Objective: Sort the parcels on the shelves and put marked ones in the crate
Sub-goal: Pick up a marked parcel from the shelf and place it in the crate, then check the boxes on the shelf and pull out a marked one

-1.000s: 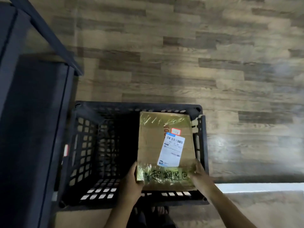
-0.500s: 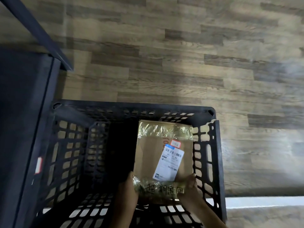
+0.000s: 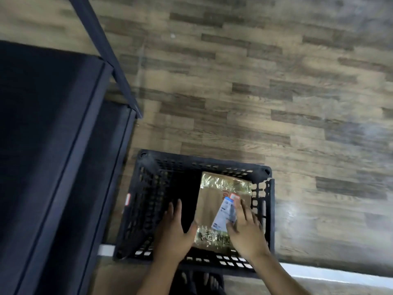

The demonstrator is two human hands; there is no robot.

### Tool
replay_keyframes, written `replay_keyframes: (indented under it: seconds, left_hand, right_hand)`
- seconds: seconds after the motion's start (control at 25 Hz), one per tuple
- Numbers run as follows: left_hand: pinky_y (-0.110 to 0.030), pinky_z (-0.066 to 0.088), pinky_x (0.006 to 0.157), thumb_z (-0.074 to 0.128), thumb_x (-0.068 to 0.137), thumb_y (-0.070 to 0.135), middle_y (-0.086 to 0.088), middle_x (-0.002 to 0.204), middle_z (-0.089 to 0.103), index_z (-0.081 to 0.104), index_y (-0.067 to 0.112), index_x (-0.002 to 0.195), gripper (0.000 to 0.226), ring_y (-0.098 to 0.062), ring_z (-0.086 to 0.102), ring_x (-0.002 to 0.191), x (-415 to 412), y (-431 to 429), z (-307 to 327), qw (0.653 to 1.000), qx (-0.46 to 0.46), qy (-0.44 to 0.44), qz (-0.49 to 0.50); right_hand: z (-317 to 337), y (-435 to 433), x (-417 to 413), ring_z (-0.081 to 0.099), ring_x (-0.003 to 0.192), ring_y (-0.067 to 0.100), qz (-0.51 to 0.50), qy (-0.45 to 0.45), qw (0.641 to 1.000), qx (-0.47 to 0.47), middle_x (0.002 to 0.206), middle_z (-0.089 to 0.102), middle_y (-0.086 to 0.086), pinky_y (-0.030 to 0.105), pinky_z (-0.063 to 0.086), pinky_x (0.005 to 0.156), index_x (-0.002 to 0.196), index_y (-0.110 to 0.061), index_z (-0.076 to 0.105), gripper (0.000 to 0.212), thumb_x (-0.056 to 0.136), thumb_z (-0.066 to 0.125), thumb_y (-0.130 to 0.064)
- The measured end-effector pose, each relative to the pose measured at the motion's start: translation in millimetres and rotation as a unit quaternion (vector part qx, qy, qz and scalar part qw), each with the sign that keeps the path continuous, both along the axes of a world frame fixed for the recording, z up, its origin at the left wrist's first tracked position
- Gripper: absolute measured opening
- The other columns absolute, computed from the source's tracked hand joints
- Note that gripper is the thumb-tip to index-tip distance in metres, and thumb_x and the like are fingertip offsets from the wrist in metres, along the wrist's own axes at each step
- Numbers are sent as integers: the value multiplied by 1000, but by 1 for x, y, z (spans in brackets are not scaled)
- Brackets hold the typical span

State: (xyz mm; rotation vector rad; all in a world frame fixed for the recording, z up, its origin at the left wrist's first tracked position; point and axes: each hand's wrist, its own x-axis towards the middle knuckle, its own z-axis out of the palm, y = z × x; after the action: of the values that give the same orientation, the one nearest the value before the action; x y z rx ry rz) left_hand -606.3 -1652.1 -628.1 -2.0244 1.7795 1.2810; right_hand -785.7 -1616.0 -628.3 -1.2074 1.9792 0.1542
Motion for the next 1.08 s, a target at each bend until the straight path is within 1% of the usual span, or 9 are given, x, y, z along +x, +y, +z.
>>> replay_keyframes:
  seconds: [0.12,0.24,0.36,0.6,0.8,0.88,0.92,1.0,1.08]
  left_hand:
    - [-36,24,117,35,91,59,3,161,8,5,30,151,73,-17,15,146,21,-26,100,997,-76,8,14]
    - [-41,25,116,31,93,60,3,161,7,5,31,151,70,-20,15,146,46,-42,186,991,-133,-25,7]
    - [-41,17,119,29,93,60,0,161,6,7,29,151,70,-21,8,148,79,-28,261,986,-158,-53,19]
    - [-39,5,121,25,92,62,-1,161,-2,5,30,151,71,-19,-3,148,132,37,363,972,-183,-64,136]
    - [-36,5,121,25,88,68,1,161,-1,8,31,151,75,-17,-4,148,193,118,439,922,-242,-84,290]
    - [-35,6,121,11,72,81,2,161,0,8,31,151,93,-17,-3,148,215,162,460,895,-249,-91,359]
    - [-35,7,121,5,66,82,1,161,1,9,31,151,99,-17,-3,148,224,184,466,882,-248,-96,389]
    - [-35,7,121,13,73,80,2,161,1,9,31,151,92,-17,-3,148,243,240,473,850,-249,-114,450]
    - [-35,9,121,27,88,69,2,161,0,8,31,151,76,-17,-3,148,260,291,475,822,-248,-130,496]
  right_hand:
    - [95,-21,33,16,145,21,62,-65,994,-57,160,3,-6,40,27,114,149,-34,-5,66,97,35,-39]
    - [172,-47,60,14,146,22,131,-44,986,-97,160,5,-7,39,22,116,150,-30,-2,62,98,30,-42]
    - [244,-60,92,4,148,19,176,-42,977,-115,159,1,-11,42,16,117,151,-32,0,59,99,25,-46]
    - [357,-47,166,-2,147,14,313,-41,933,-176,159,-2,-14,44,10,117,150,-33,1,59,98,21,-51]
    - [425,-8,261,-2,147,13,408,-123,873,-236,159,-1,-14,44,9,119,151,-30,1,62,97,24,-50]
    - [440,24,301,-2,147,14,465,-154,838,-240,159,-1,-14,44,10,119,151,-30,2,61,98,25,-49]
    - [445,41,318,-2,147,14,490,-168,822,-236,159,-1,-13,43,11,119,151,-29,2,61,98,26,-48]
    - [454,86,351,-3,147,15,548,-194,783,-221,159,-2,-13,42,11,119,151,-28,2,62,98,27,-48]
    - [461,131,377,-4,147,15,597,-217,744,-209,159,-2,-12,42,11,119,151,-27,2,63,97,27,-49]
